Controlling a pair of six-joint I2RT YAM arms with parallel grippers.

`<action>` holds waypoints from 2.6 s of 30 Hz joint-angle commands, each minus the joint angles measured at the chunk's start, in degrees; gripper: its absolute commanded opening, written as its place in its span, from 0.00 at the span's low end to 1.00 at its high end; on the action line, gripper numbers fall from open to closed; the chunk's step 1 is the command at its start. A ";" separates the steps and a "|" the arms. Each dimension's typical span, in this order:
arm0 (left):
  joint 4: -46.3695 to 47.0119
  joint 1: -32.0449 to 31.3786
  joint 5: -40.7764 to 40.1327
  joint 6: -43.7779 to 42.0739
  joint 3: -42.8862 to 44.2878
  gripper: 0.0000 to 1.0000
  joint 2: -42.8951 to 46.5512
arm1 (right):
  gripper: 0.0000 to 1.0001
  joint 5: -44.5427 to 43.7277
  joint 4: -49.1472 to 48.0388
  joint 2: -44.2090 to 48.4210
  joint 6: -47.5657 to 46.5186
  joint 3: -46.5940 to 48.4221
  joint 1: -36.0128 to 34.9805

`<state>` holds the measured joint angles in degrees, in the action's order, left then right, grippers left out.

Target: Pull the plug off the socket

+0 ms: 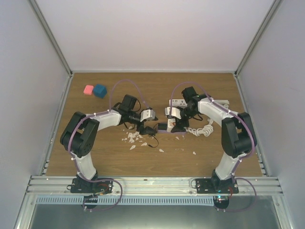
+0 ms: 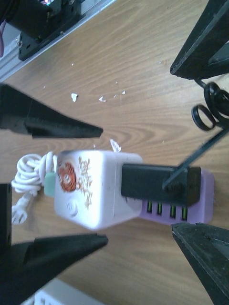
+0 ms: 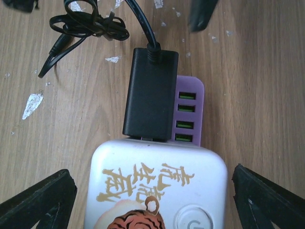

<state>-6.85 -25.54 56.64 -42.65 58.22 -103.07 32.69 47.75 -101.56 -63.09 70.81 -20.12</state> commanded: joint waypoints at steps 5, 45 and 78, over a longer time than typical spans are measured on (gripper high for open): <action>12.73 -1.93 -2.38 6.67 -3.44 0.78 -0.09 | 0.80 2.11 -2.93 -1.64 0.27 -1.37 -0.32; 16.04 -6.16 -11.68 6.94 -7.34 0.25 -0.76 | 0.44 -1.71 -4.59 -3.80 -2.41 -3.94 -1.97; 9.49 -7.45 -12.23 8.46 -4.55 0.24 1.81 | 0.35 -10.08 0.95 -4.22 -5.42 -6.65 1.28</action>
<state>7.55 -32.53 42.04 -34.48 51.68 -103.70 34.98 44.31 -102.52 -65.93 68.14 -20.53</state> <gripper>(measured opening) 0.273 0.632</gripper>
